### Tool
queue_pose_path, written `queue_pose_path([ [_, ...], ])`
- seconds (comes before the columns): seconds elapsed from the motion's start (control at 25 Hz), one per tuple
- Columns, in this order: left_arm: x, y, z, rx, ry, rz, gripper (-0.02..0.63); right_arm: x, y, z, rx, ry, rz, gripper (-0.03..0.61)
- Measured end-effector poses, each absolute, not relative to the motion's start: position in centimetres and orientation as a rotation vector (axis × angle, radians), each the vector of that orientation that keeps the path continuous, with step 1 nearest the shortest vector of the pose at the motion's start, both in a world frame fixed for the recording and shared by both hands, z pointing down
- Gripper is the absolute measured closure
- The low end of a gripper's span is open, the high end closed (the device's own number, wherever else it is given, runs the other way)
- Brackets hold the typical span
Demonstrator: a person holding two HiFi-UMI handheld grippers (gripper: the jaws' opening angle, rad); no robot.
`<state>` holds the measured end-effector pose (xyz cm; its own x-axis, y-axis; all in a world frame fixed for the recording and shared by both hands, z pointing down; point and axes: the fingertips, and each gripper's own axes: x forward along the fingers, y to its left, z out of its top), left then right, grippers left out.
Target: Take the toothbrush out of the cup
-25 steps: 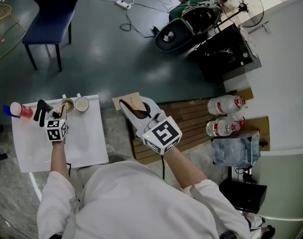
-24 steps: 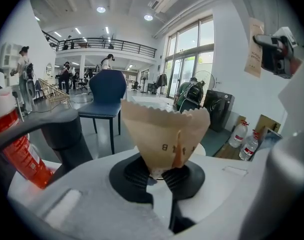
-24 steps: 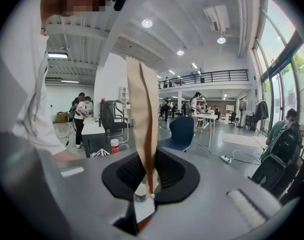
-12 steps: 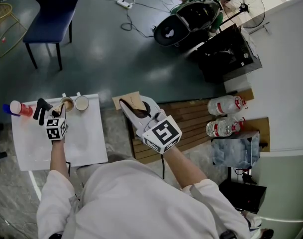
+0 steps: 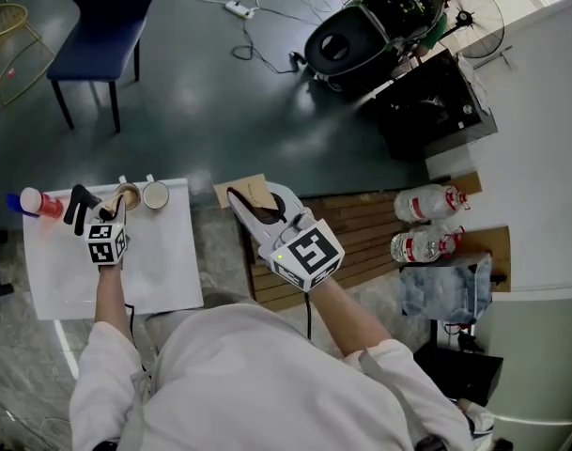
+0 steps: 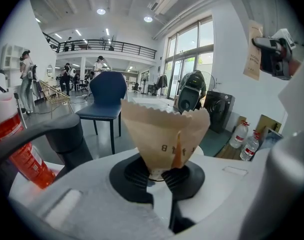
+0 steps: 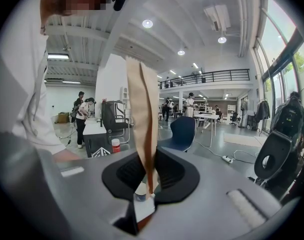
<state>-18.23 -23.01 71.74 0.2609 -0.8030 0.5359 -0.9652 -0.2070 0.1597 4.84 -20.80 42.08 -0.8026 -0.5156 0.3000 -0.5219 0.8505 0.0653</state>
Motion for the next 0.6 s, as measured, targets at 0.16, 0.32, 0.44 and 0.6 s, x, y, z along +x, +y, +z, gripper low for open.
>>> queue_pose_path([
  [0.16,-18.1,-22.9,71.1,2.082,-1.603,0.466,0.584,4.7,-20.7,42.0,0.770,-2.729,0.026,0.537],
  [0.32,-18.1,-22.9,70.2,2.091,-1.608,0.471,0.584,4.6,-20.8,41.9,0.756,-2.745,0.019,0.537],
  [0.44,-18.2,-22.8,69.3,2.099,-1.613,0.478,0.584,4.4,-20.8,41.8,0.742,-2.755,0.022,0.537],
  [0.6,-18.4,-22.7,68.2,2.111,-1.619,0.491,0.584,4.0,-20.9,41.8,0.724,-2.765,0.027,0.537],
])
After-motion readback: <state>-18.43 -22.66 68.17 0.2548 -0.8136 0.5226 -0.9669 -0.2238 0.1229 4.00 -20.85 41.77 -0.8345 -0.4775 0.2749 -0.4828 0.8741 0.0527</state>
